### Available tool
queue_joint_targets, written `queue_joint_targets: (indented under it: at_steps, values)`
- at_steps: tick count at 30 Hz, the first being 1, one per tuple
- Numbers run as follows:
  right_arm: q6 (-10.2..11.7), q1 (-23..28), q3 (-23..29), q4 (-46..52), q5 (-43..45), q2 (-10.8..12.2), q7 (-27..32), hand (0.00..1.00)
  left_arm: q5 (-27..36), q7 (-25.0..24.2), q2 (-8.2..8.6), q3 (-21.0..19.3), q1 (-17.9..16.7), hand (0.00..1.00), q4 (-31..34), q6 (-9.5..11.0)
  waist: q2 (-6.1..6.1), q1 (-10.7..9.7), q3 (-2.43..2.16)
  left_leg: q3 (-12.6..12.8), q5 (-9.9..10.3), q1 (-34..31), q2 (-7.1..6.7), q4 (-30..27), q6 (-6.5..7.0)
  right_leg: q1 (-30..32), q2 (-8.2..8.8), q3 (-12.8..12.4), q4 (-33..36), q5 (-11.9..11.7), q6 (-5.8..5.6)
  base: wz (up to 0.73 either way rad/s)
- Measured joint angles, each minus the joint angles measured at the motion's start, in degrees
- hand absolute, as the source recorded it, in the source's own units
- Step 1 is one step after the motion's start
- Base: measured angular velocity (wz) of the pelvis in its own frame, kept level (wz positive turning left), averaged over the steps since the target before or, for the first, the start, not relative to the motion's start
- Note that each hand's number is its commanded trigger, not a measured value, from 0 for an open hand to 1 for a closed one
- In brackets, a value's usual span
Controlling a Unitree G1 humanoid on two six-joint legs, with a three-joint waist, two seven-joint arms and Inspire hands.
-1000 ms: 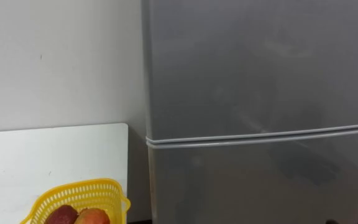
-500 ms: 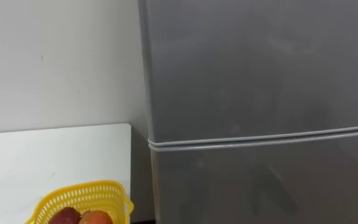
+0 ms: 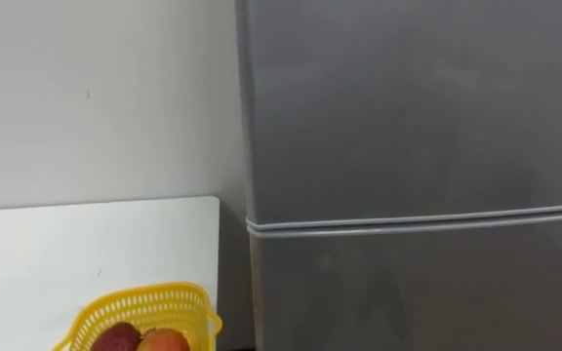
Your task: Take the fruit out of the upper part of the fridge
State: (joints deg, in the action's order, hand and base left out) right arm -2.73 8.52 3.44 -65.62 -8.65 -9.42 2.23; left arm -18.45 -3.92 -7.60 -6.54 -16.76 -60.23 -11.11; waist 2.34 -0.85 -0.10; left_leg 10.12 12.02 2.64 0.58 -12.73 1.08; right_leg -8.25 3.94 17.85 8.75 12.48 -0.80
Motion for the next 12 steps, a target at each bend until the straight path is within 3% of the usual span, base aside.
queue_joint_targets:
  at_steps: [12]
  values:
    - [-2.30, -1.56, -4.47, -5.54, -0.56, 0.37, -8.68, 0.00, -1.42, -3.94, 0.02, 1.23, 2.11, 0.00, -2.73, -1.32, -0.53, 1.20, 0.34, -0.05, 0.37, -0.52, -0.14, -0.01, 0.14, 0.09, 0.01, 0.12, -0.19, 0.09, -0.17, 0.00]
